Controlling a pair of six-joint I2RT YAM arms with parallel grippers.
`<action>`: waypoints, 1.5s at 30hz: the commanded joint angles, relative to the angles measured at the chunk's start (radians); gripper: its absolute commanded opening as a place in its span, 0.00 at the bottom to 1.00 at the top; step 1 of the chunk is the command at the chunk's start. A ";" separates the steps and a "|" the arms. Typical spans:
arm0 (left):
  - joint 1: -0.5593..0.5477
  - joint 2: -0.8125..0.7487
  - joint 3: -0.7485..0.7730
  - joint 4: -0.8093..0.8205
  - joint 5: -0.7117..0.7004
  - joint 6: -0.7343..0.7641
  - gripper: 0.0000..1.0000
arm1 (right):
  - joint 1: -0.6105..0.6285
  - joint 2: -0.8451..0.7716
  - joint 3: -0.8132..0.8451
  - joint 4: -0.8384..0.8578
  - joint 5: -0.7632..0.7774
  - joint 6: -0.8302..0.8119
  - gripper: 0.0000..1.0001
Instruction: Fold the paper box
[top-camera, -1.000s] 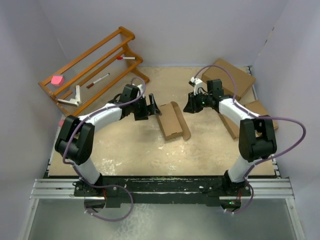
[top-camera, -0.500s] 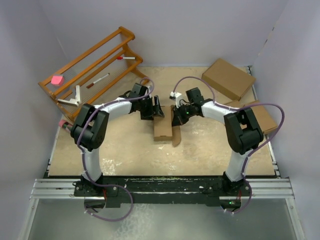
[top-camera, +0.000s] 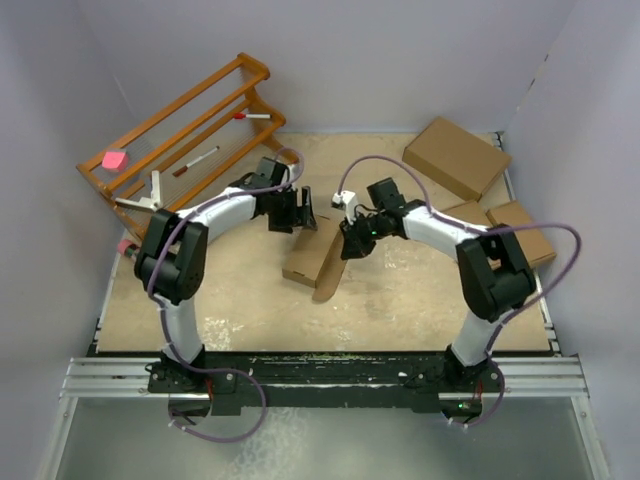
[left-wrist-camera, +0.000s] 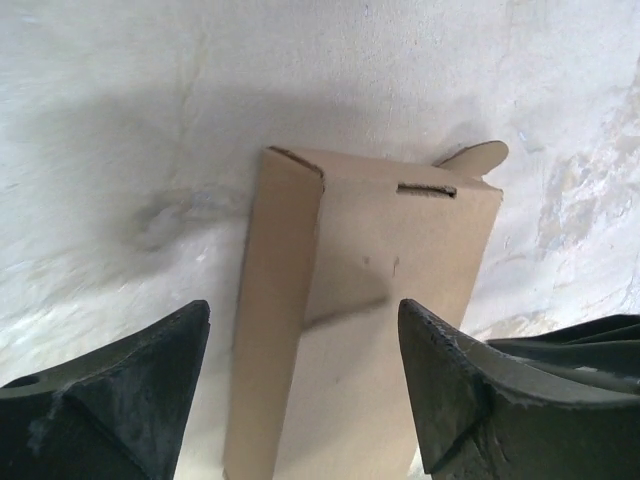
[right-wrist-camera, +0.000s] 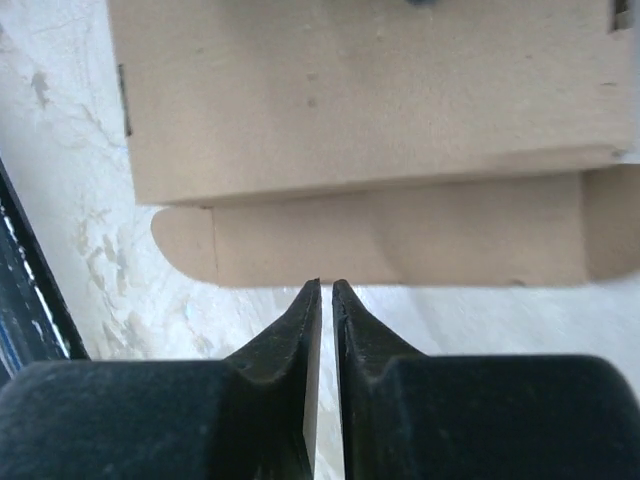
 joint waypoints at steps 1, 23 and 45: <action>0.026 -0.205 -0.011 -0.019 -0.087 0.129 0.80 | -0.017 -0.198 -0.036 -0.033 -0.009 -0.229 0.18; 0.094 -0.520 -0.558 0.427 0.079 0.092 0.95 | 0.440 -0.386 -0.421 0.258 0.264 -0.798 0.63; 0.093 -0.373 -0.608 0.525 0.122 0.055 0.85 | 0.549 -0.244 -0.426 0.424 0.581 -0.723 0.32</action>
